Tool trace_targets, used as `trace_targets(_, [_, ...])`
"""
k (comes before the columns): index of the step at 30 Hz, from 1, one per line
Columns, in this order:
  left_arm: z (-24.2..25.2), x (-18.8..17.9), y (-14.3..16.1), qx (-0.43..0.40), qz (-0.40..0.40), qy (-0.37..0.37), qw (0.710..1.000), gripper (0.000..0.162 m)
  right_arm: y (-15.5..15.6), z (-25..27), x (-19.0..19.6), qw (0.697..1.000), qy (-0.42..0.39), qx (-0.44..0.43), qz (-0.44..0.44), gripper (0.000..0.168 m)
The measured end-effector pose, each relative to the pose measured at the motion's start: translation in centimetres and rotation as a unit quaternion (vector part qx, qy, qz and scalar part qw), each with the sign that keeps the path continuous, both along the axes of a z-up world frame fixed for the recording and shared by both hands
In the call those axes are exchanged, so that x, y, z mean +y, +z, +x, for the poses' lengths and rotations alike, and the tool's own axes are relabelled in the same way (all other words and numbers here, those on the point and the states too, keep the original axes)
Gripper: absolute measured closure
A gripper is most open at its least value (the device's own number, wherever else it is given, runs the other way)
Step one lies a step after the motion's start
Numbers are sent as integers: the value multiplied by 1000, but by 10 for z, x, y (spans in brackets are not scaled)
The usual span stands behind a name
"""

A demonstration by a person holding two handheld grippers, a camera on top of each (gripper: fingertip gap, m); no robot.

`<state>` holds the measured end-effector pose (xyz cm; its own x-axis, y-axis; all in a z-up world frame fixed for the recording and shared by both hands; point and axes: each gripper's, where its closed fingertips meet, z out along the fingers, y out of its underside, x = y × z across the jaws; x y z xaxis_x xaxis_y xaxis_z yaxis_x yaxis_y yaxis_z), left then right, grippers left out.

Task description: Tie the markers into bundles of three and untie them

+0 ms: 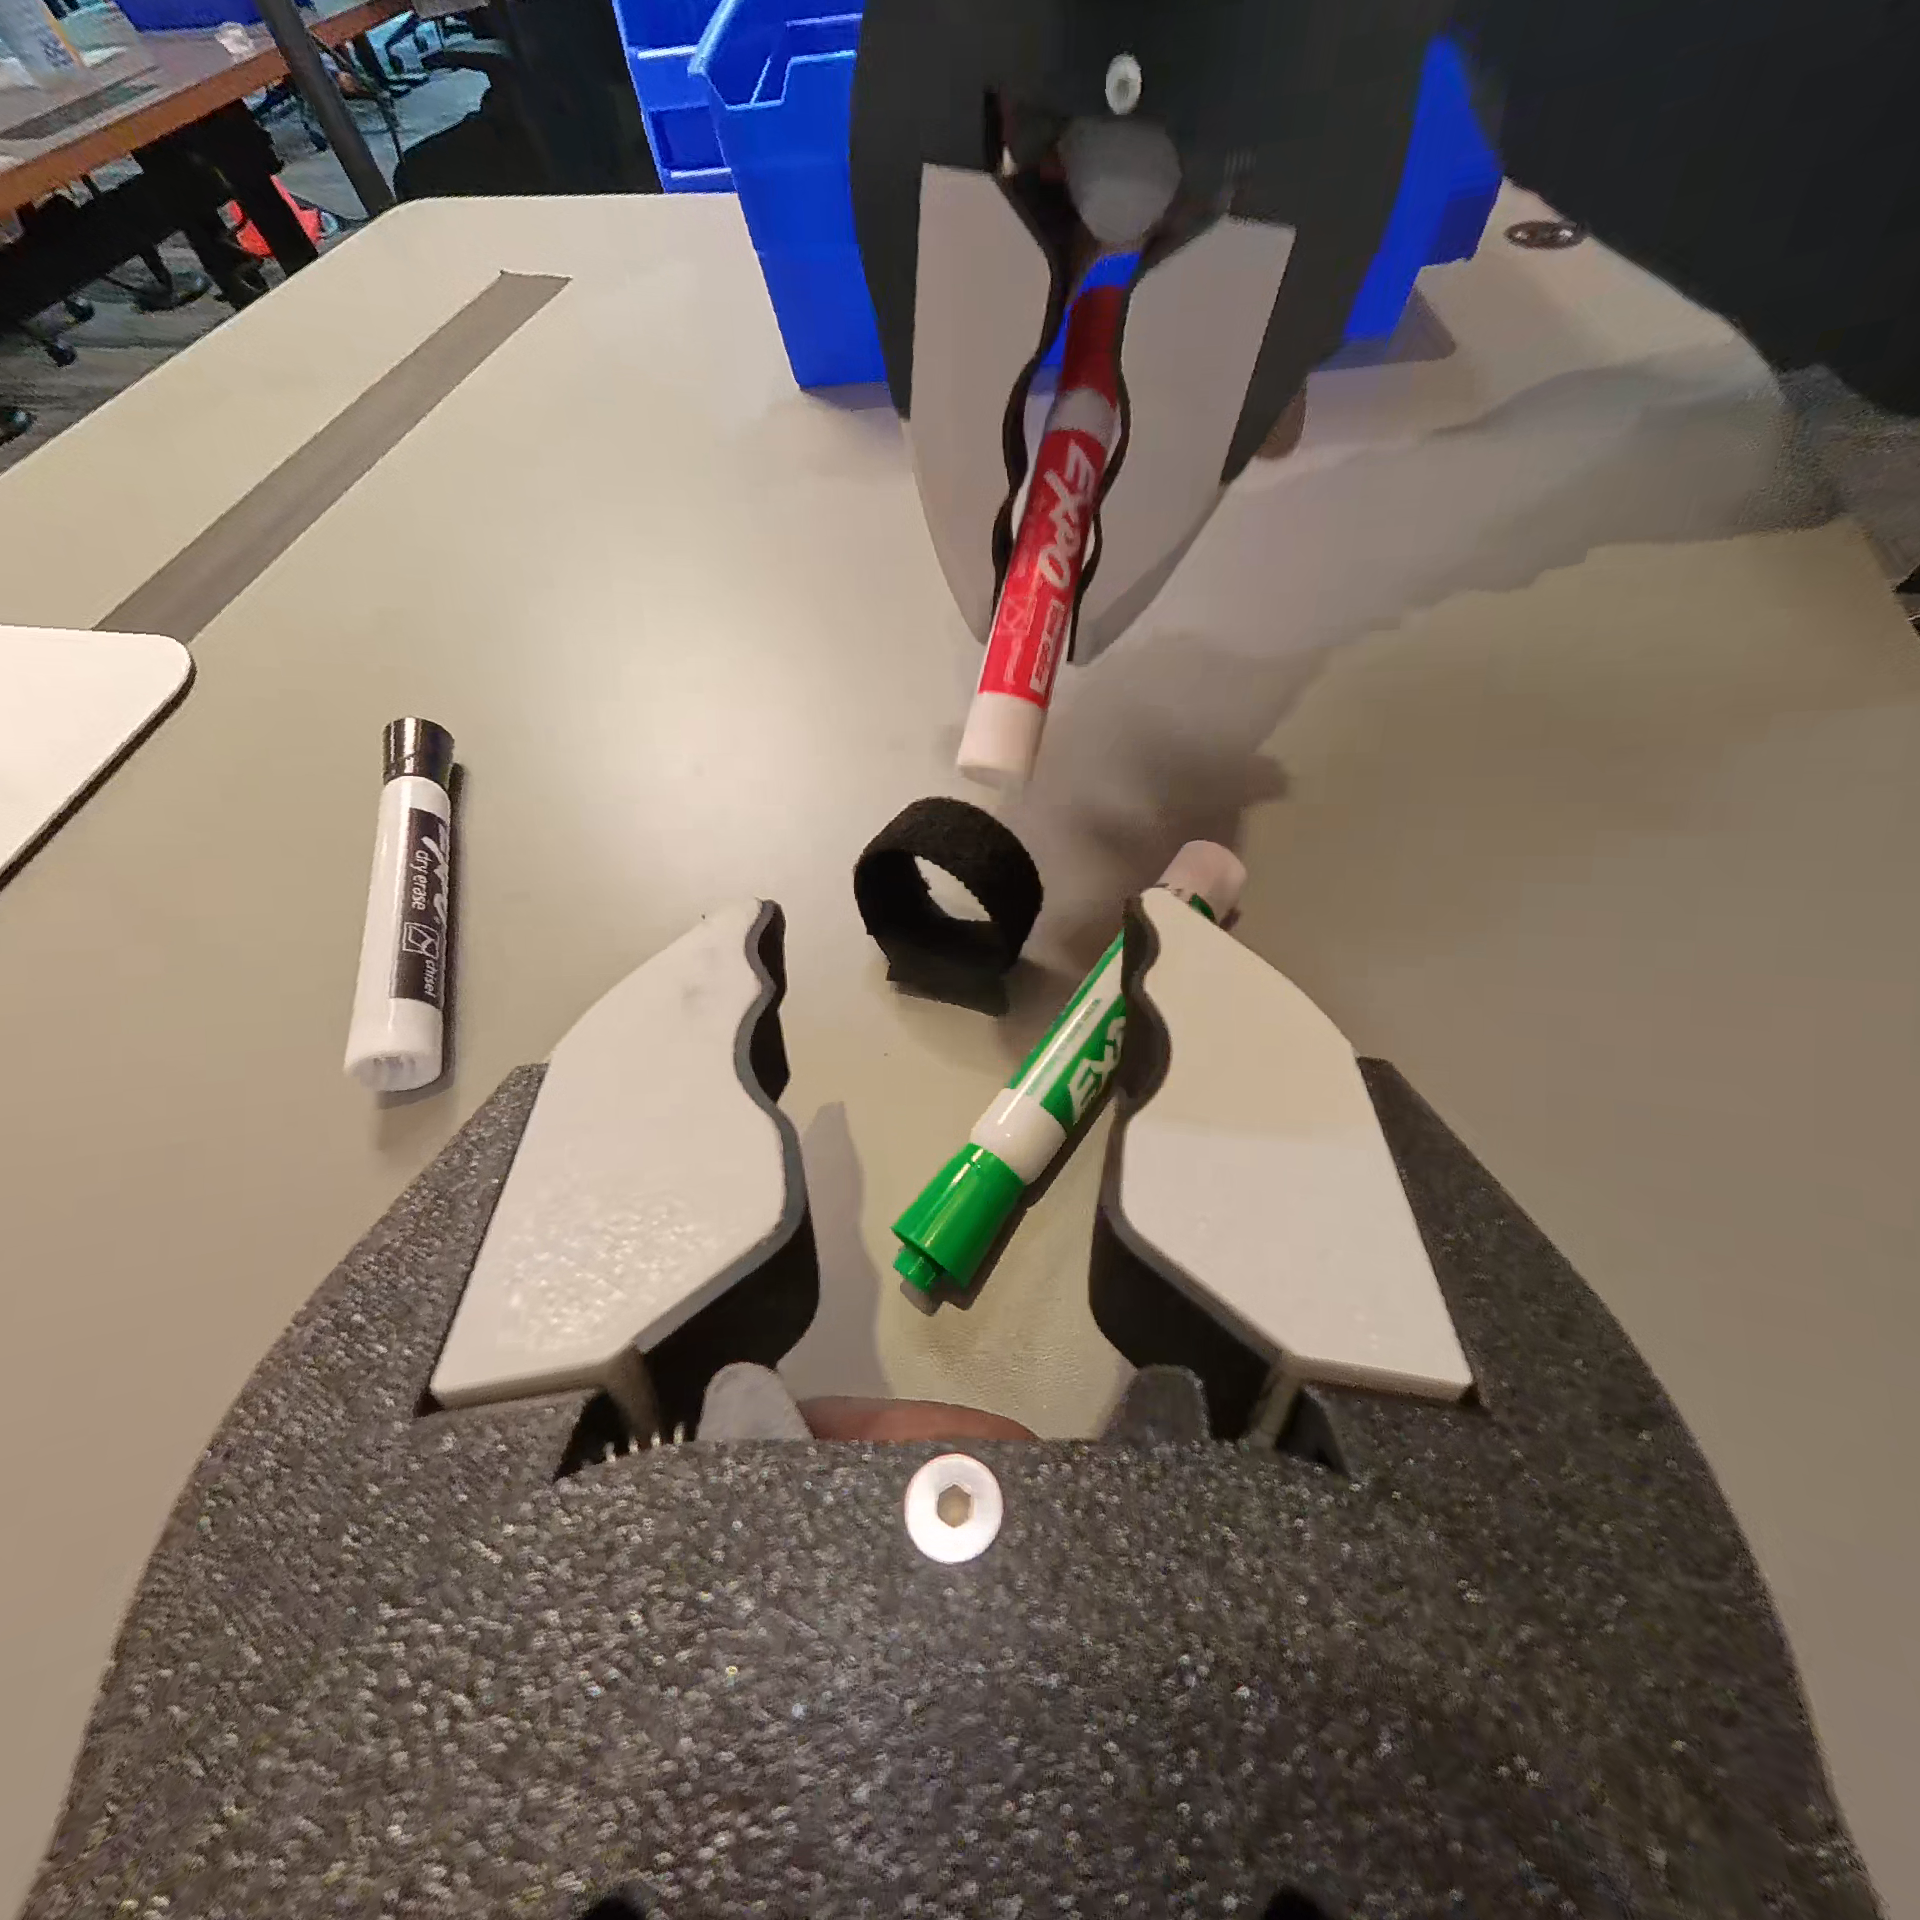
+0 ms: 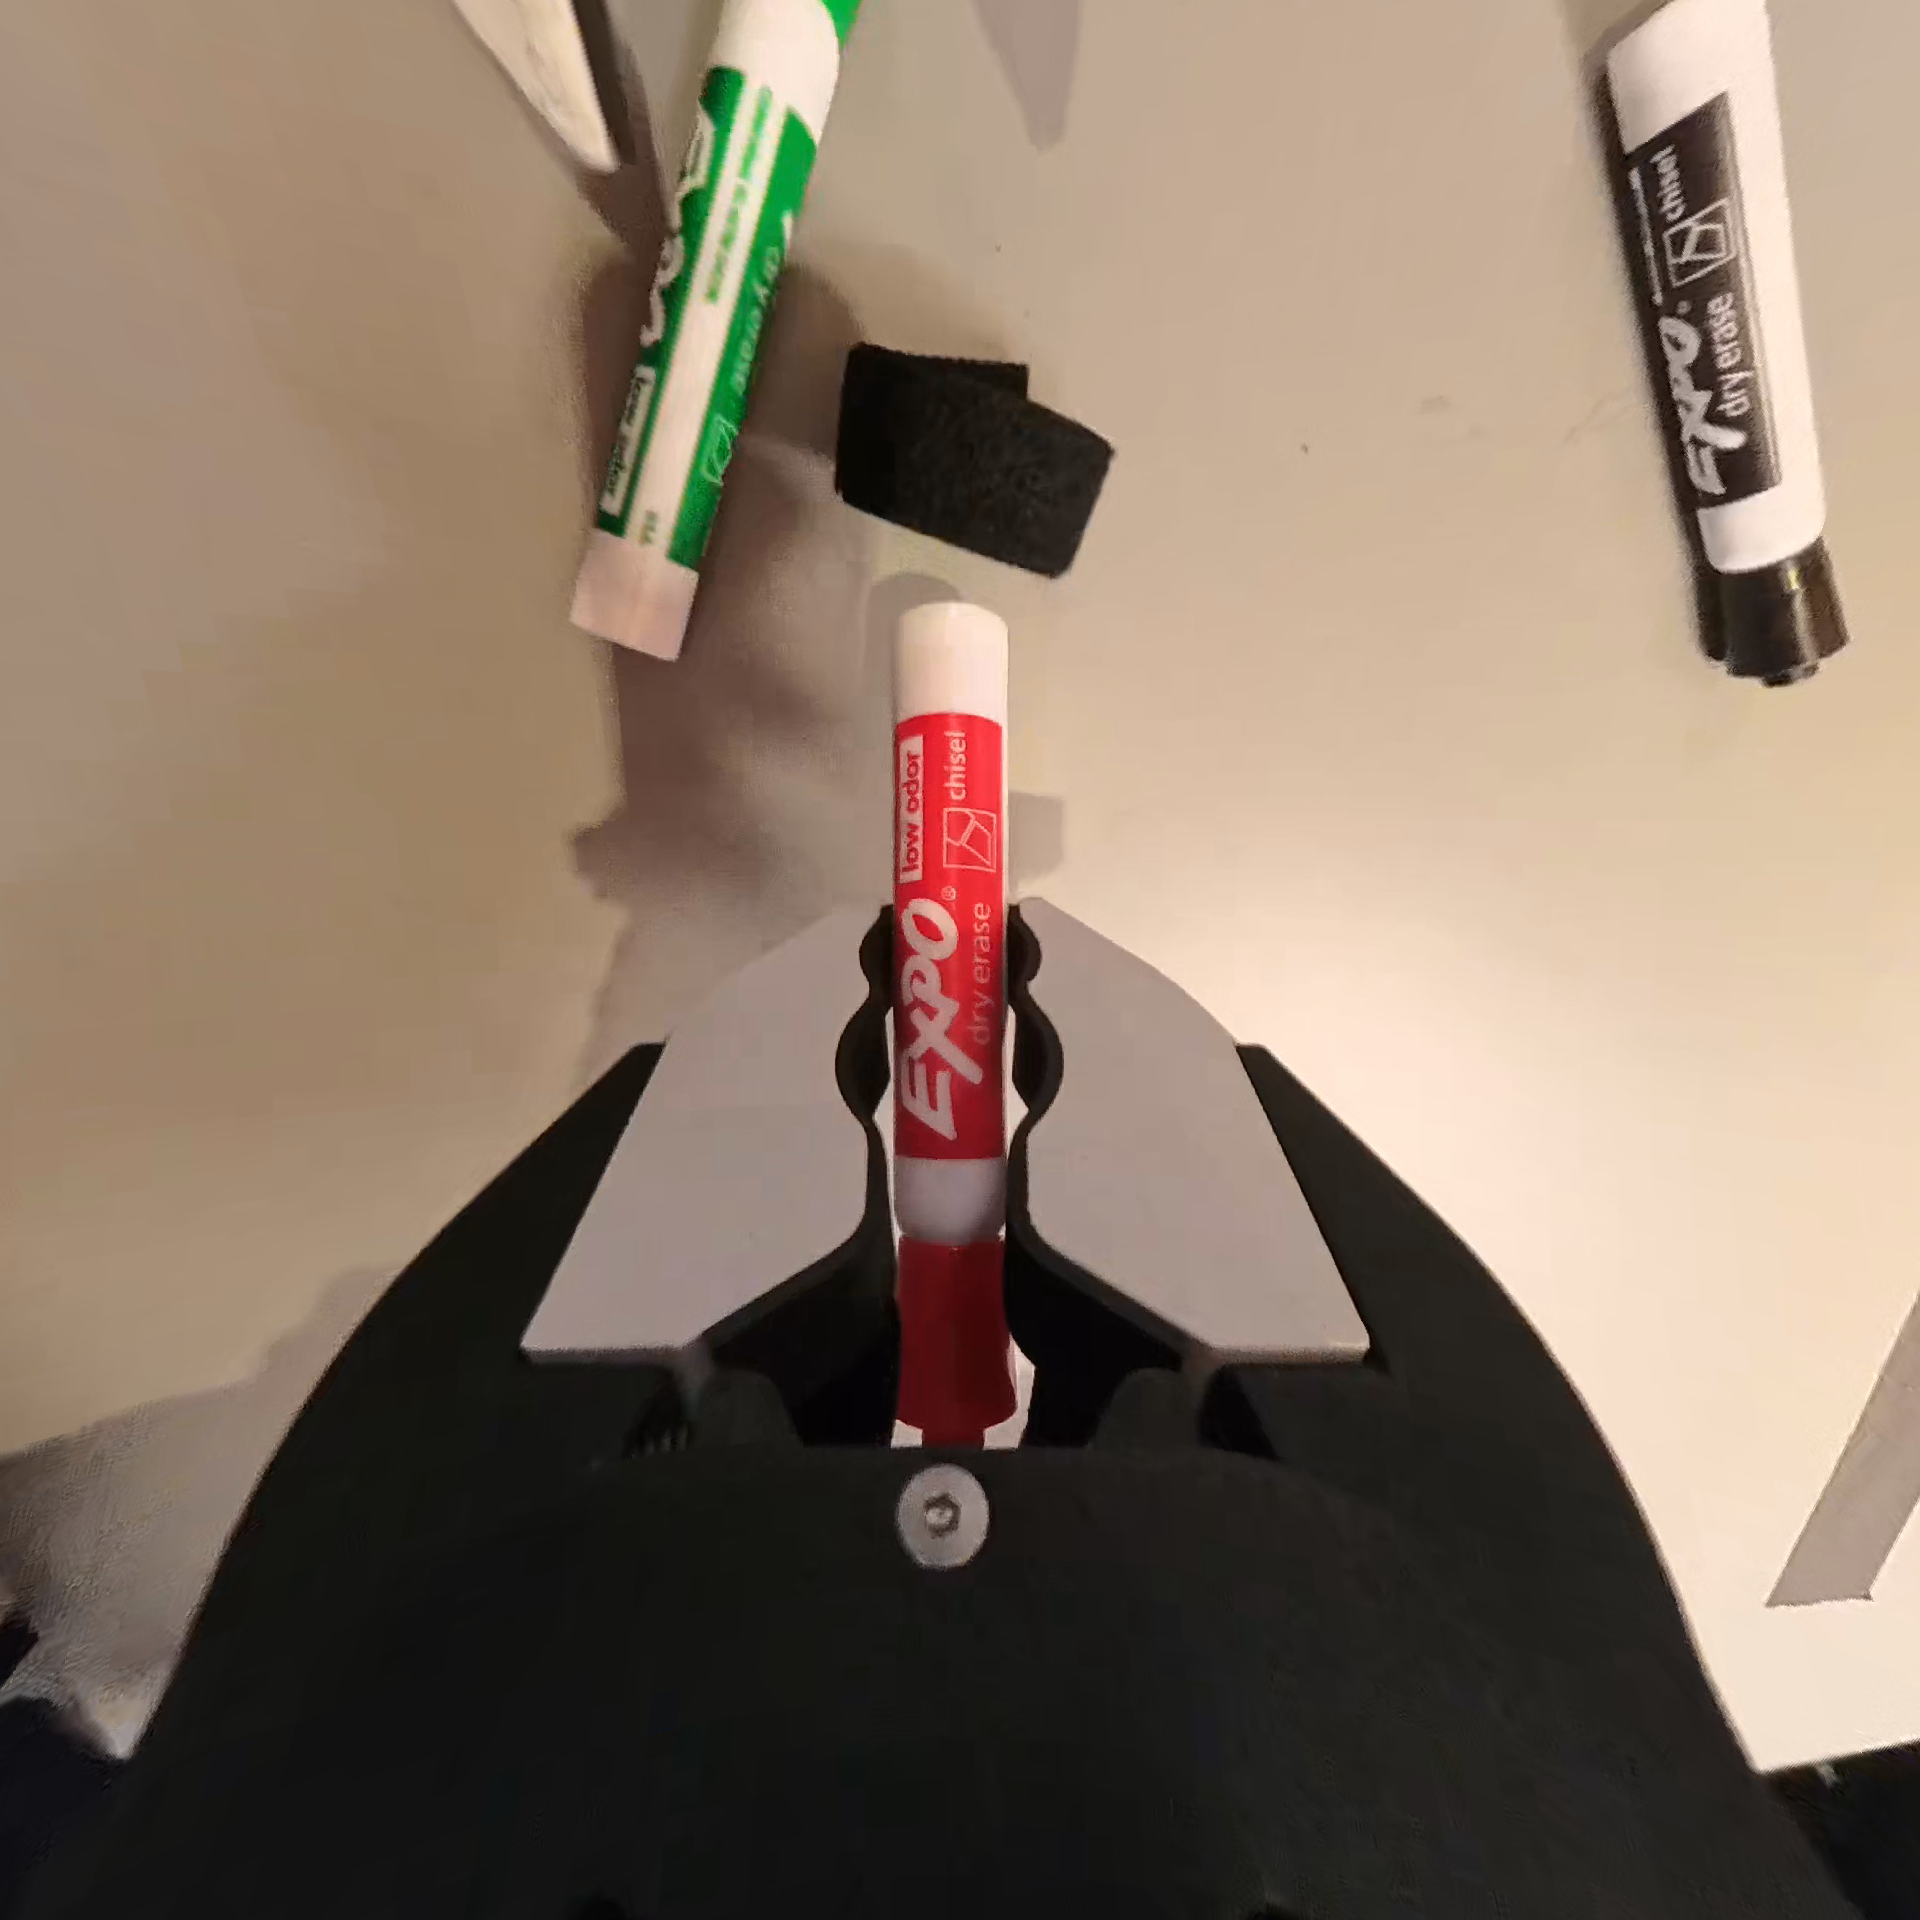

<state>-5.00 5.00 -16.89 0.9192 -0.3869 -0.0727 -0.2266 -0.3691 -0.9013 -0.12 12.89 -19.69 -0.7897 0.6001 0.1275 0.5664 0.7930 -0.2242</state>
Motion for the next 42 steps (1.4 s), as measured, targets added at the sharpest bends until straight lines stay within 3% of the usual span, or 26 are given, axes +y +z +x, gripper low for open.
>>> trace_targets(5, [2,1,3,8,15,2,1000,103,23,-3,2,1000,3,-1,9,150])
trace_targets(9, [6,2,10,1,35,-1,999,106,49,-13,-30,999,49,4,-11,150])
trace_targets(15, [10,2,9,41,37,-2,998,108,49,-31,-78,989,136,-42,44,150])
trace_targets(21, [8,-1,6,31,30,-1,999,135,53,-50,-105,984,164,-34,58,150])
trace_targets(23, [2,-1,6,27,32,11,999,150,56,-57,-108,986,159,-11,43,149])
trace_targets(30, [-3,-1,17,-36,40,17,998,150,83,-76,-102,983,94,135,-80,125])
trace_targets(39, [-14,0,21,-74,49,37,995,150,103,-65,-67,951,-5,234,-200,133])
trace_targets(42, [-25,-4,29,-107,65,43,991,150,74,-40,-54,959,-46,194,-203,135])
